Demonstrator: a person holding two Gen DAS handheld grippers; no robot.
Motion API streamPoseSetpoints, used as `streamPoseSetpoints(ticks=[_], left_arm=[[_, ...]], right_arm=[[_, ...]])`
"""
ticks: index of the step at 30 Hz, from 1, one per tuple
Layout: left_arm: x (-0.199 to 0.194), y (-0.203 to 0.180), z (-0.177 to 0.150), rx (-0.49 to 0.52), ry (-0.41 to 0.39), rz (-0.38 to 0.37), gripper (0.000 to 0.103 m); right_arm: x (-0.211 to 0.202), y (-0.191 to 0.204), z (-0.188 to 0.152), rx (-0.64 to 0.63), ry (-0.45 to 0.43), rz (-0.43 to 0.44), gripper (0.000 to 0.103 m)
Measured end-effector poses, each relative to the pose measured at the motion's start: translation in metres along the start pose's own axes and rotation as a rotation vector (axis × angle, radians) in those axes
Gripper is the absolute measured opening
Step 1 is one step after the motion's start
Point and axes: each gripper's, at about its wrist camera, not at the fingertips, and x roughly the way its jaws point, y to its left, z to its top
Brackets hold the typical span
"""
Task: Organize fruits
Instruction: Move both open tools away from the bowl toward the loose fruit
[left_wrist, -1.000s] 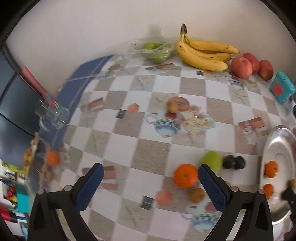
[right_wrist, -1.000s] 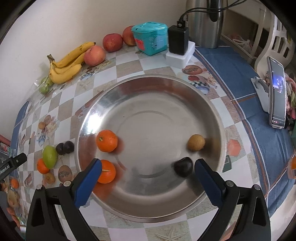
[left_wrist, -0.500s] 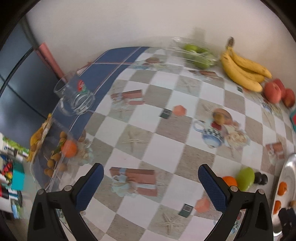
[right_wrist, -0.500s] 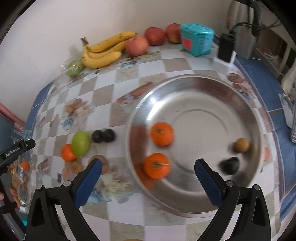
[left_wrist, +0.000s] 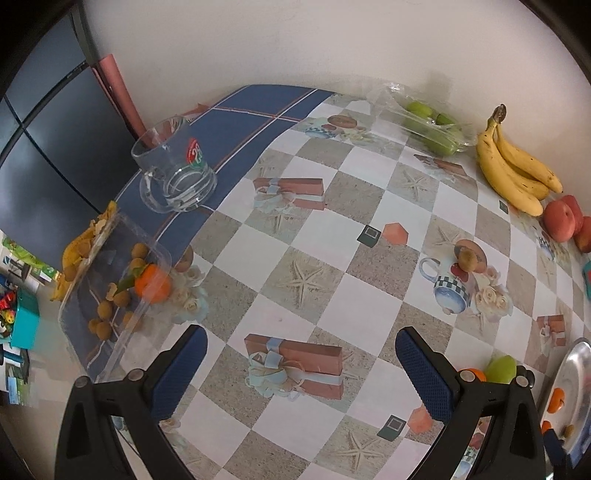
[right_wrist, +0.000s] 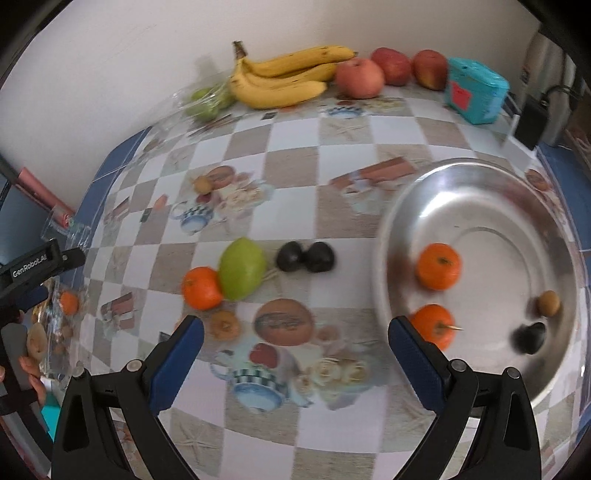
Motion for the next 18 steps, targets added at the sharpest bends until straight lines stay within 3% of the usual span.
streamPoseSetpoints(ticks=[12,18], left_arm=[[0.023,-0.033,-0.009,0.060,0.093,-0.107,0.103],[0.036,-0.055,-0.020,0.129,0.146,-0.096,0.103]], right_arm=[[0.022,0.013,0.003,-0.010,0.038,0.023,0.100],[0.042,0.027,-0.005,-0.068,0.090,-0.005,0.100]])
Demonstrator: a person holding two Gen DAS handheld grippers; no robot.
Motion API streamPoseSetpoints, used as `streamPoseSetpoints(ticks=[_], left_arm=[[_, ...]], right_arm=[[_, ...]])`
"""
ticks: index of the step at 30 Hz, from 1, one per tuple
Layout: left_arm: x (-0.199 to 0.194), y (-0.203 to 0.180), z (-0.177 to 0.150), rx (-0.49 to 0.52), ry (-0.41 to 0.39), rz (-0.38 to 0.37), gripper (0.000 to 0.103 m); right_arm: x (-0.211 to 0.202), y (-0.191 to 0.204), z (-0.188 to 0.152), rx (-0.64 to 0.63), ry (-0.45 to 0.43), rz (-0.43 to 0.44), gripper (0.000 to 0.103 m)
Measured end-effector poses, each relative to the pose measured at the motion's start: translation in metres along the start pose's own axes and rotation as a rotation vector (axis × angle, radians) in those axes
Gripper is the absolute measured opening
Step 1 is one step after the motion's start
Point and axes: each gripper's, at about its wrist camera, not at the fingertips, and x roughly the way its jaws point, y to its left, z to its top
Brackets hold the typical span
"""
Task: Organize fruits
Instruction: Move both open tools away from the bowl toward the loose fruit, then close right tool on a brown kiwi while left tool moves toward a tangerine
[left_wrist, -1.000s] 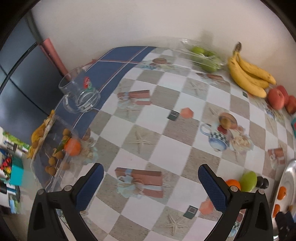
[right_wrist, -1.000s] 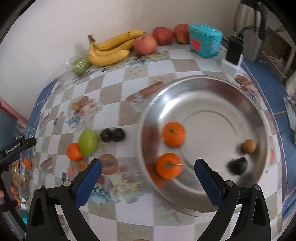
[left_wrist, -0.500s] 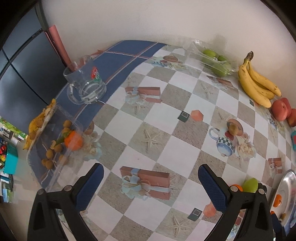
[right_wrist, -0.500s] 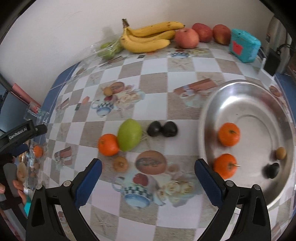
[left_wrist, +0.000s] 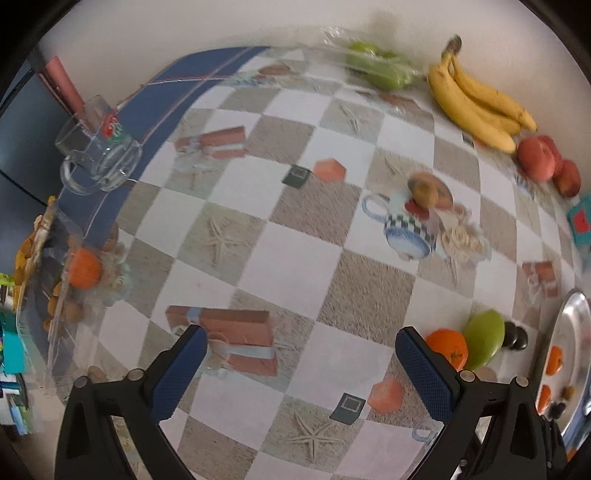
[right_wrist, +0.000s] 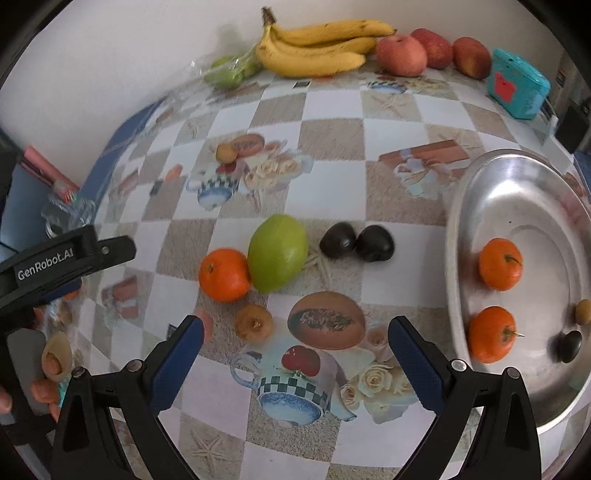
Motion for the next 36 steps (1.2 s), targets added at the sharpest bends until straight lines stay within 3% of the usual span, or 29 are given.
streamPoseSetpoints(ticks=[7,14,19,24,31,36], left_arm=[[0.019,-0.005,-0.005,0.014,0.058,0.025,0.103],[0.023,0.002,-0.005,-0.022,0.067,0.023,0.103],[0.025,0.006,-0.004,-0.028,0.066,0.019,0.103],[0.025,0.008,-0.003,-0.025,0.067,0.018,0.103],[0.022,0.009,0.000,-0.037,0.065,0.008,0.103],[0.020,0.008,-0.001,-0.039,0.065,-0.002,0.103]], right_arm=[[0.018,0.016,-0.003,-0.048,0.033,-0.030,0.098],[0.023,0.027,-0.003,-0.091,0.032,-0.042,0.075],[0.025,0.031,-0.001,-0.099,0.030,-0.040,0.073],[0.027,0.039,-0.001,-0.118,0.023,-0.064,0.063],[0.025,0.036,0.000,-0.106,0.015,-0.066,0.037],[0.025,0.037,0.000,-0.103,0.021,-0.051,0.028]])
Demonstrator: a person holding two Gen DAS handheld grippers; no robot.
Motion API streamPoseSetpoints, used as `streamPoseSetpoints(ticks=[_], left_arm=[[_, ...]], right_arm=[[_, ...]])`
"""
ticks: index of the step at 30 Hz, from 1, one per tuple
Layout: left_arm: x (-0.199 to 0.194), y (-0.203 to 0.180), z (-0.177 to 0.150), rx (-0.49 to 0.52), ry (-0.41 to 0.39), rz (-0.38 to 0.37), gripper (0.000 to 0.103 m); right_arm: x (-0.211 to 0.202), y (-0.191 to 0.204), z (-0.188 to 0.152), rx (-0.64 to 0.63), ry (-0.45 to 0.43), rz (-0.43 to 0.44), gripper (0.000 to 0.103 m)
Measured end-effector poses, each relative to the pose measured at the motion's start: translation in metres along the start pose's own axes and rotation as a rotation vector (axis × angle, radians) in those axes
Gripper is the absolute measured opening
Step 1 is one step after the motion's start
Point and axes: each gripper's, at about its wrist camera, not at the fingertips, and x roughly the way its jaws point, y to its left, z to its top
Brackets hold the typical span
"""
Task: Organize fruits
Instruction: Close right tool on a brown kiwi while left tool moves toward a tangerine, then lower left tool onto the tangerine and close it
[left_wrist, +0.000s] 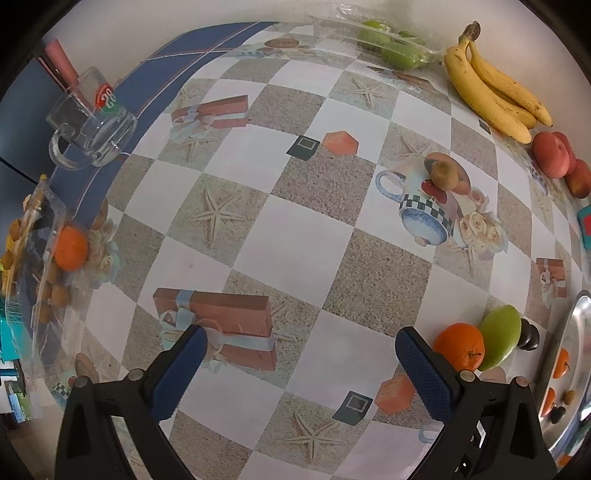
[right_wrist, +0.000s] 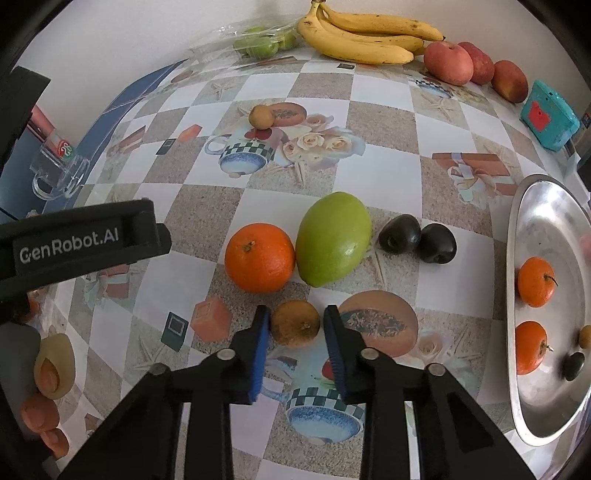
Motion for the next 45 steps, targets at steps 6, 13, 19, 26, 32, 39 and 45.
streamPoseSetpoints(ticks=[6,13,19,26,32,39,45], left_arm=[[-0.002,0.002,0.000,-0.010,-0.003,-0.014,0.103],[-0.011,0.000,0.001,-0.018,-0.015,-0.036,0.103],[-0.020,-0.011,0.000,-0.005,-0.033,-0.064,0.103],[-0.024,-0.034,-0.005,0.035,-0.024,-0.154,0.101],[-0.018,-0.050,-0.013,0.080,-0.007,-0.245,0.087],[-0.014,-0.068,-0.017,0.108,0.001,-0.274,0.074],[-0.006,-0.072,-0.016,0.094,0.011,-0.287,0.058]], right_arm=[[-0.001,-0.001,-0.001,0.004,0.003,0.006,0.028],[-0.006,-0.010,-0.002,0.020,-0.003,0.009,0.028],[-0.014,-0.029,-0.001,0.062,-0.010,0.003,0.028],[-0.023,-0.057,-0.001,0.129,-0.027,0.001,0.028],[-0.031,-0.078,-0.005,0.172,-0.037,-0.002,0.028],[-0.033,-0.089,-0.008,0.177,-0.036,-0.004,0.028],[-0.036,-0.093,-0.010,0.171,-0.039,-0.005,0.028]])
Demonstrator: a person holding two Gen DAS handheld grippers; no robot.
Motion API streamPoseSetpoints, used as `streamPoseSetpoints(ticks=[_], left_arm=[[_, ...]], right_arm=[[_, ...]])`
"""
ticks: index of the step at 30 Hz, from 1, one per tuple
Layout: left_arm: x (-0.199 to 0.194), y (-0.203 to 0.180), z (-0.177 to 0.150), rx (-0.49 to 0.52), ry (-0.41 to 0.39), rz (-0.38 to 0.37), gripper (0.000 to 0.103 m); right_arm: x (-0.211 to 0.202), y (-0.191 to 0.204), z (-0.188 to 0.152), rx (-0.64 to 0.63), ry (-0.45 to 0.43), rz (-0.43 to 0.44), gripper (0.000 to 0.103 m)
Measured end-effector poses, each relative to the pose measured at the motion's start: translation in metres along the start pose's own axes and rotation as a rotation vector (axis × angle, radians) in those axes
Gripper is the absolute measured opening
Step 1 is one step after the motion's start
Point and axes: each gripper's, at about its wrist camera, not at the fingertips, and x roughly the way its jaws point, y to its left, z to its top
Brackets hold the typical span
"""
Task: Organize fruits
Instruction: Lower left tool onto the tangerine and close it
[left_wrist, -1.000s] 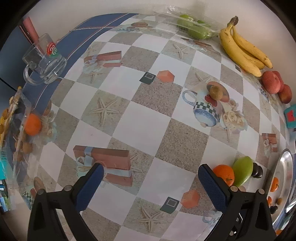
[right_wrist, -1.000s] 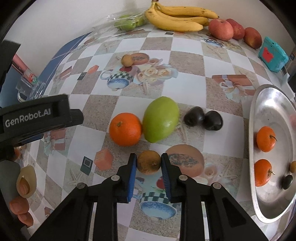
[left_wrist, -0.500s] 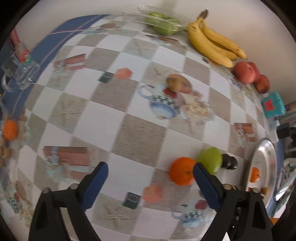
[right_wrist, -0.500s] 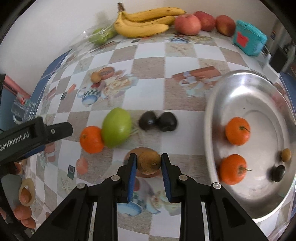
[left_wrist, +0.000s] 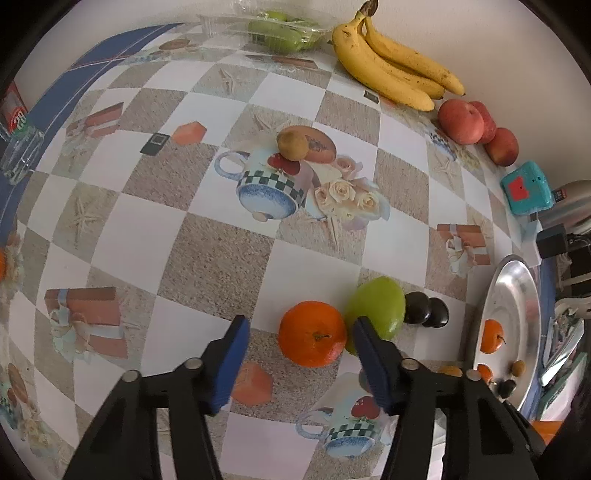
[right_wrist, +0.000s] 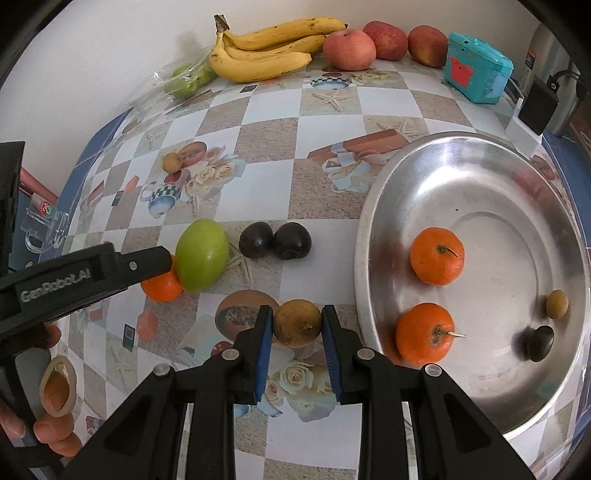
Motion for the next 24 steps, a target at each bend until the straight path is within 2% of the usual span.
streamPoseSetpoints(ticks=[2,4,7,17,24], left_arm=[[-0.001,0.000,0.000,-0.004,-0.004,-0.006,0.048],[-0.001,0.000,0.000,-0.004,-0.006,-0.009,0.047],[-0.001,0.001,-0.001,-0.017,-0.002,-0.038,0.038],[-0.009,0.005,-0.001,-0.031,-0.024,-0.025,0.037],[-0.029,0.012,0.005,-0.065,-0.077,-0.039,0.037]], right_arm=[[-0.001,-0.001,0.000,0.001,-0.001,0.001,0.028],[-0.002,-0.003,-0.001,0.002,-0.003,0.003,0.028],[-0.003,-0.004,-0.001,0.005,-0.004,0.008,0.028],[-0.005,-0.004,-0.001,0.005,-0.008,0.015,0.027],[-0.009,-0.003,-0.001,0.007,-0.019,0.026,0.027]])
